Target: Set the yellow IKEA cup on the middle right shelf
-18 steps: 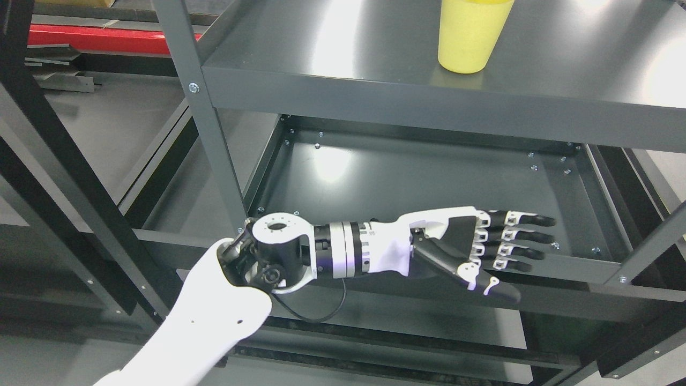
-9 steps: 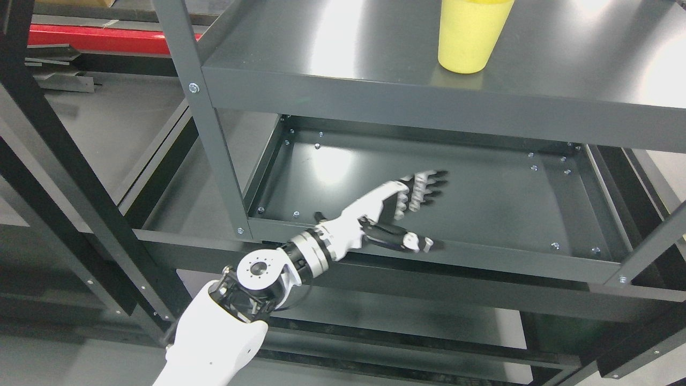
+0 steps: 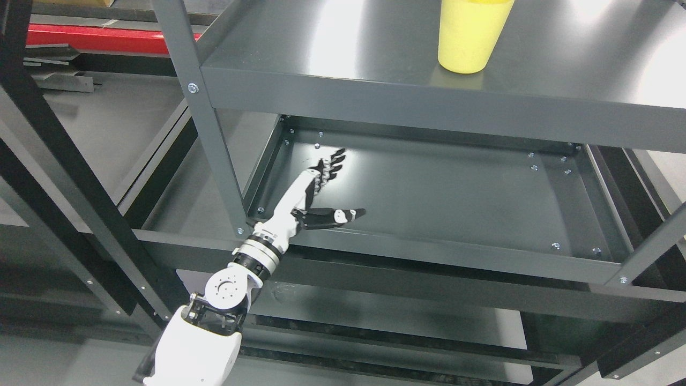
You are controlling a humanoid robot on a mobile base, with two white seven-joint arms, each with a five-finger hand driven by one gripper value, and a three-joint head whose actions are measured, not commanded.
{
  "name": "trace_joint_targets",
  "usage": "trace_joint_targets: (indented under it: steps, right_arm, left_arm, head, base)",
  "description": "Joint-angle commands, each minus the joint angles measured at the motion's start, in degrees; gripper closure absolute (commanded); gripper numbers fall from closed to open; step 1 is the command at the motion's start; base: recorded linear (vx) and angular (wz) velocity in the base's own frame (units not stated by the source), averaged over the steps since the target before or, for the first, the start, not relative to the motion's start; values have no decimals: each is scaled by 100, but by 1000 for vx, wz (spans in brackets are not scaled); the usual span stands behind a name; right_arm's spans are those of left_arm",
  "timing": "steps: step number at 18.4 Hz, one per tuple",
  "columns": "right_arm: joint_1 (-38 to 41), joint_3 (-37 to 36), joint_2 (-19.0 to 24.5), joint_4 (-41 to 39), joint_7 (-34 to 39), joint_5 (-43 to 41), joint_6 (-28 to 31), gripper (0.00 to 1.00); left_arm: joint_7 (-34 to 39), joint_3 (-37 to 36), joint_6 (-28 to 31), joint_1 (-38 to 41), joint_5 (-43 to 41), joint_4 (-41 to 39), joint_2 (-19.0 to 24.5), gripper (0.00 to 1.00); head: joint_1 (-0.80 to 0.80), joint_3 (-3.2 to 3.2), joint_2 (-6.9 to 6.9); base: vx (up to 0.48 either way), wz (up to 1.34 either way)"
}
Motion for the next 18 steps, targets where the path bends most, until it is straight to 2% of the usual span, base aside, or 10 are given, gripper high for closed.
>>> trace_joint_targets:
  steps: [1, 18]
  right_arm:
    - [79, 97, -100, 0, 5, -141, 4, 1]
    - [79, 97, -100, 0, 5, -141, 4, 1]
  left_arm:
    - [149, 621, -30, 78, -340, 75, -68, 2]
    - [158, 462, -110, 78, -296, -128, -68, 2]
  head:
    - [0, 0, 0]
    - [0, 0, 0]
  base:
    - [3, 18]
    - [0, -1]
